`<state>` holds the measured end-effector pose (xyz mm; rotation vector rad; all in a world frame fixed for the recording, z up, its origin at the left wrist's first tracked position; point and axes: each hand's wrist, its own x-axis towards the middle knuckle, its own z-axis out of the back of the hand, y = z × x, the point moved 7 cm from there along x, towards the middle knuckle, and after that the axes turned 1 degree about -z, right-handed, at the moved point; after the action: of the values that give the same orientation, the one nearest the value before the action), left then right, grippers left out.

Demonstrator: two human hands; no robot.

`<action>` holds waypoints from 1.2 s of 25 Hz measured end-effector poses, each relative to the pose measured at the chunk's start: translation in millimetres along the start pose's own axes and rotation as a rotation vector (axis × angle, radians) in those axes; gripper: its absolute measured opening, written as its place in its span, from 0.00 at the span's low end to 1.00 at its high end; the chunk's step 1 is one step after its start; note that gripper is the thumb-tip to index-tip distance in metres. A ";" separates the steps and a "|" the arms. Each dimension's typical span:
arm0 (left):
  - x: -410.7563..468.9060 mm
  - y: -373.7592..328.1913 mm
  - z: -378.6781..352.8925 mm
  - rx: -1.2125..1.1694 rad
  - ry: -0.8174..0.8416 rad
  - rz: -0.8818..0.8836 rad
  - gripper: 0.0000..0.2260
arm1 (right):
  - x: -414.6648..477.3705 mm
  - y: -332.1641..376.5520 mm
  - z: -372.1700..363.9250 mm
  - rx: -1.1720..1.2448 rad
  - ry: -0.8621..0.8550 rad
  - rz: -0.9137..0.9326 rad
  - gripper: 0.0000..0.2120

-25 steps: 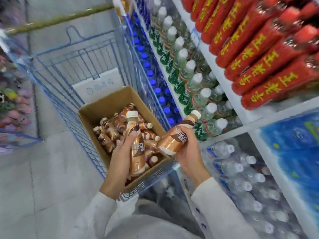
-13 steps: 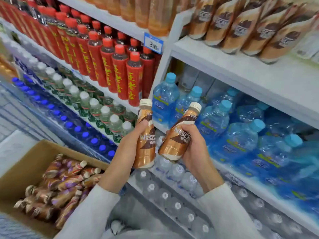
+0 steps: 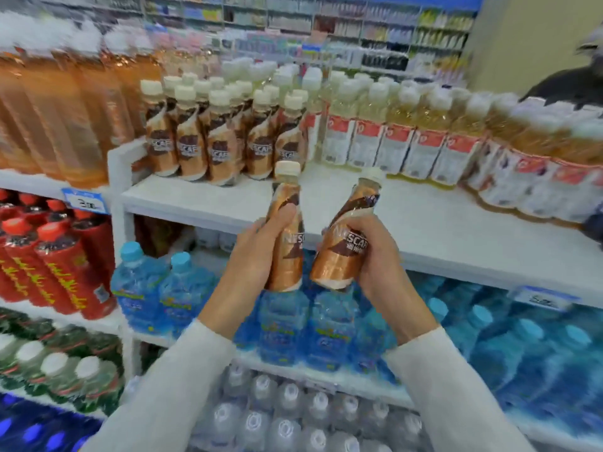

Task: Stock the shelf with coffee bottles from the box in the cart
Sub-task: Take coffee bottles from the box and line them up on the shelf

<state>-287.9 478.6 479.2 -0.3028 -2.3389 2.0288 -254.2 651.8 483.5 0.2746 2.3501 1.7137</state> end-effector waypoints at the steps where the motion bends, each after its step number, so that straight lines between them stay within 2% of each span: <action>1: 11.1 -14.2 -15.9 0.026 0.039 -0.067 0.15 | 8.6 16.8 5.2 -0.016 -0.012 0.051 0.23; 4: 36.3 -51.7 -51.7 0.091 0.116 -0.229 0.17 | 29.1 61.4 16.1 -0.106 -0.042 0.191 0.17; 7: 61.4 -64.6 -71.0 0.164 0.154 -0.356 0.22 | 40.6 85.5 16.8 -0.295 -0.055 0.307 0.12; 9: 75.6 -59.5 -73.9 0.216 0.157 -0.406 0.29 | 48.8 85.1 17.4 -0.346 -0.049 0.331 0.14; 14: 86.6 -46.6 -68.1 0.292 0.146 -0.449 0.30 | 61.2 67.5 18.2 -0.390 -0.012 0.368 0.18; 19: 84.9 -32.2 -63.8 0.266 0.203 -0.375 0.23 | 54.8 54.0 27.4 -0.471 0.025 0.336 0.20; 21: 86.0 -29.7 -59.1 0.257 0.268 -0.372 0.21 | 43.7 43.5 38.0 -0.543 -0.049 0.313 0.30; 23: 90.5 -28.6 -55.1 0.282 0.341 -0.372 0.24 | 35.0 41.1 43.7 -0.633 -0.193 0.332 0.37; 26: 98.1 -24.3 -52.4 0.345 0.358 -0.375 0.28 | 31.2 39.7 41.0 -0.694 -0.341 0.387 0.34; 30: 95.7 -25.0 -49.7 0.390 0.265 -0.410 0.28 | 32.5 38.1 39.4 -0.737 -0.393 0.426 0.30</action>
<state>-377.5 539.8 501.3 -0.0617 -1.6440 2.0260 -273.3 708.3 506.0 0.9095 1.3295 2.3078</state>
